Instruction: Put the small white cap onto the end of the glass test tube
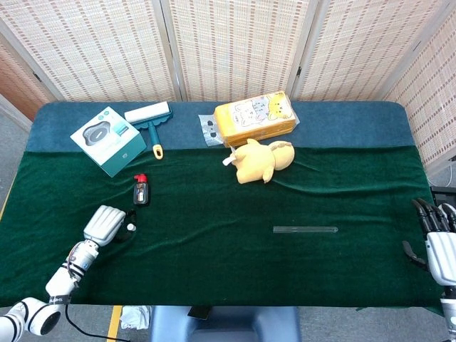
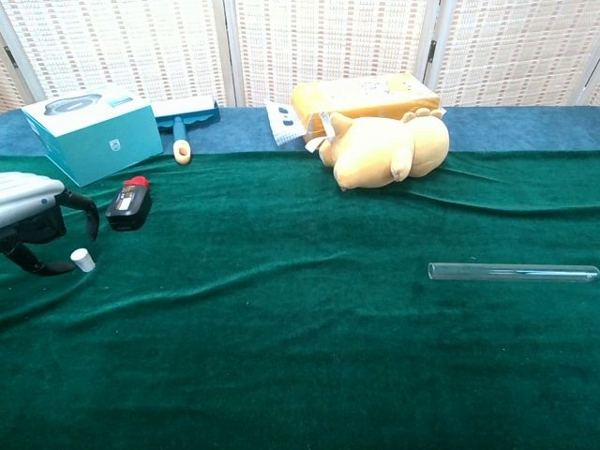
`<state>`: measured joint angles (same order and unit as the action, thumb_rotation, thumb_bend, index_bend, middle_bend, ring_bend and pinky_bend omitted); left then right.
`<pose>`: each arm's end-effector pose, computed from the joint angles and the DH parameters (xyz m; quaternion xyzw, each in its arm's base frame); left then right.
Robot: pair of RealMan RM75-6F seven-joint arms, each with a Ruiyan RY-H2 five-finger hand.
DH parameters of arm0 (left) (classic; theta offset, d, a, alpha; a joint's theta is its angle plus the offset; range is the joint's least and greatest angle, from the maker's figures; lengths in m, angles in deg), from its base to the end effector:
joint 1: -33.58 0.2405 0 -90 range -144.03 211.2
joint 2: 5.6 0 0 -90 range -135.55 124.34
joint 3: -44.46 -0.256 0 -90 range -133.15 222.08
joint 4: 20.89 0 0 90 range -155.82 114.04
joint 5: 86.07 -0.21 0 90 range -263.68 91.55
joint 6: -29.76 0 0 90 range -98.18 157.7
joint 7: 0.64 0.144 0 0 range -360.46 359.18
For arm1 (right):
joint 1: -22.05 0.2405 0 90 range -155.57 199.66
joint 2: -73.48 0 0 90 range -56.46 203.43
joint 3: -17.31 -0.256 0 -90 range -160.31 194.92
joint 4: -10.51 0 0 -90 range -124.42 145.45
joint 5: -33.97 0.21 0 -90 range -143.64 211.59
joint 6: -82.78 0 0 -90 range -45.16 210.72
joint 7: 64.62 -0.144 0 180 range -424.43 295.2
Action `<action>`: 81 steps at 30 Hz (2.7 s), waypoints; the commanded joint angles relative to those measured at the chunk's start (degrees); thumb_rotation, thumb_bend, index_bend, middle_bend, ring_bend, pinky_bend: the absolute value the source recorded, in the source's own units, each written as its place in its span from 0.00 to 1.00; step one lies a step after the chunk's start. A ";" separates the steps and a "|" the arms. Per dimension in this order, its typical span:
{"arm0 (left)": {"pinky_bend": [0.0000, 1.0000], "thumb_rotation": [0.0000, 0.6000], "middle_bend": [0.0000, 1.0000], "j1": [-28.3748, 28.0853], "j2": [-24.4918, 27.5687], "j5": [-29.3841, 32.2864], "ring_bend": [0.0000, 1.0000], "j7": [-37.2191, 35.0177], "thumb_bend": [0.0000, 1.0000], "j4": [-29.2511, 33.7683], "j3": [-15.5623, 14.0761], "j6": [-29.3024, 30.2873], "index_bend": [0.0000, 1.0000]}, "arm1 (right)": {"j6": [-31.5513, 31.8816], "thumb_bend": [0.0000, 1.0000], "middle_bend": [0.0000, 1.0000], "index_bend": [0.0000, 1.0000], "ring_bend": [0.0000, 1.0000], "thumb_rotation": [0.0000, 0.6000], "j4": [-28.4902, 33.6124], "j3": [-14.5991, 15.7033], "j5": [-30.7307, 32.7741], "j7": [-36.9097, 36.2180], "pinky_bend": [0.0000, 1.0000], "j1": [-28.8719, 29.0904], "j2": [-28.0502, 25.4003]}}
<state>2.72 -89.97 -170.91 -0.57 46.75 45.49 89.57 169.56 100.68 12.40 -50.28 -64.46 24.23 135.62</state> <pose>-0.2748 0.3140 0.0237 -0.7625 -0.3386 -0.3207 0.4485 -0.3280 -0.1738 0.1852 0.5750 -0.3652 0.3693 0.6322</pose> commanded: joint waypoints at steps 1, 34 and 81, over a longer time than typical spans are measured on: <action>0.85 1.00 1.00 -0.04 -0.03 0.09 0.92 -0.40 0.31 -0.24 -0.06 -0.16 0.48 | -0.01 0.40 0.12 0.00 0.11 1.00 1.54 -1.18 1.21 0.65 0.05 0.27 -2.13; 0.85 1.00 1.00 -0.97 -0.10 1.61 0.92 -1.26 0.41 -0.13 -0.17 -3.03 0.49 | -2.28 0.40 0.13 0.00 0.12 1.00 2.19 -0.61 2.18 0.69 0.05 0.95 -2.26; 0.85 1.00 1.00 0.80 7.07 2.28 0.92 -2.04 0.46 11.07 0.40 0.18 0.59 | -22.78 0.38 0.88 0.40 0.92 1.00 2.50 -1.90 11.21 10.83 1.00 13.97 8.81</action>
<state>3.50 -82.91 -168.63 -2.62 57.80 45.91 89.75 147.83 103.68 10.65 -40.07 -54.63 37.29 143.42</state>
